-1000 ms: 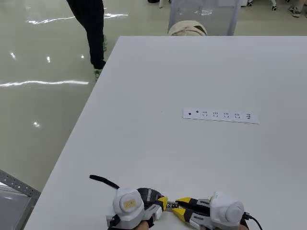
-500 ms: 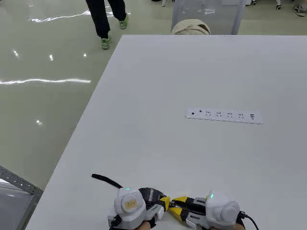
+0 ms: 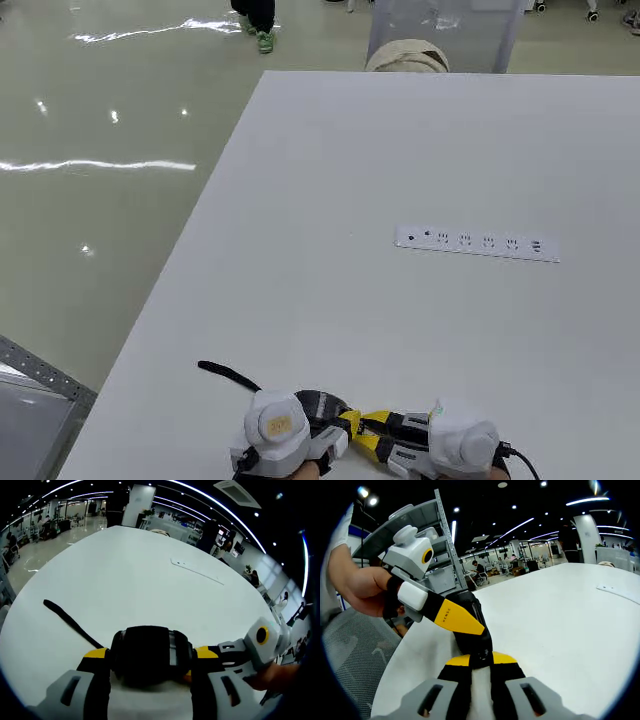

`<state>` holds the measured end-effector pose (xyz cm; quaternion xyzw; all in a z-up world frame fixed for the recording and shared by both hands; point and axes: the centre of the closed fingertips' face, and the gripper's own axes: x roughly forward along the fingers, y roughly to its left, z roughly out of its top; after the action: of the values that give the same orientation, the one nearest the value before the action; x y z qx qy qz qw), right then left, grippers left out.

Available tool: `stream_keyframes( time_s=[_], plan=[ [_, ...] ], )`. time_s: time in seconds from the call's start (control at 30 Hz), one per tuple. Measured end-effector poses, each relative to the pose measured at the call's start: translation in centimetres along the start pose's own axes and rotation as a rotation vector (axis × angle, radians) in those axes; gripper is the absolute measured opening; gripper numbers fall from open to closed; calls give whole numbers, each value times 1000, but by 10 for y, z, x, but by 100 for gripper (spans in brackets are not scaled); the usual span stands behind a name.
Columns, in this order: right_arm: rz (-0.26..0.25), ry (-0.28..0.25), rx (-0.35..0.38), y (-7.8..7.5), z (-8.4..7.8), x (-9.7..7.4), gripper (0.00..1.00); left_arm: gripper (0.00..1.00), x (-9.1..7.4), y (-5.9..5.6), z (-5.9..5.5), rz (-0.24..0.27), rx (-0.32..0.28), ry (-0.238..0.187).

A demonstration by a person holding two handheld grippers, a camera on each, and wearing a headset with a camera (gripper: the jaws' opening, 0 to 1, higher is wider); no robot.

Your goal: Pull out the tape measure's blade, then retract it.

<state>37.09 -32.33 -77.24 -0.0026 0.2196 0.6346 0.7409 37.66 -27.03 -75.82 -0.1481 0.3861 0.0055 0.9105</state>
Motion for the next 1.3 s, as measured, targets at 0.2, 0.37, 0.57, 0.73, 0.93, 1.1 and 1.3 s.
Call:
stream_keyframes(
  time_s=[0.2, 0.37, 0.57, 0.73, 0.93, 1.1, 1.3],
  plan=[
    [-7, 3, -8, 1, 1, -1, 14, 64, -1, 0, 0, -2, 4, -1],
    [-14, 17, -19, 0, -2, -1, 15, 64, -1, -1, 0, -8, 11, 16],
    [-29, 3, -11, -3, 0, -4, 22, 65, -2, -2, -1, -10, 58, 16],
    [-24, 6, -8, -1, -1, -5, 22, 65, -4, -2, -6, -22, 116, 46],
    [-26, 0, -2, -1, 1, -5, 28, 76, -4, 2, -6, -30, 131, 36],
    [-31, -16, 8, -2, 5, -8, 33, 80, -5, 1, -5, -39, 138, 30],
    [-33, -23, 13, -1, 5, -9, 33, 80, -7, 0, -4, -44, 138, 31]
  ],
)
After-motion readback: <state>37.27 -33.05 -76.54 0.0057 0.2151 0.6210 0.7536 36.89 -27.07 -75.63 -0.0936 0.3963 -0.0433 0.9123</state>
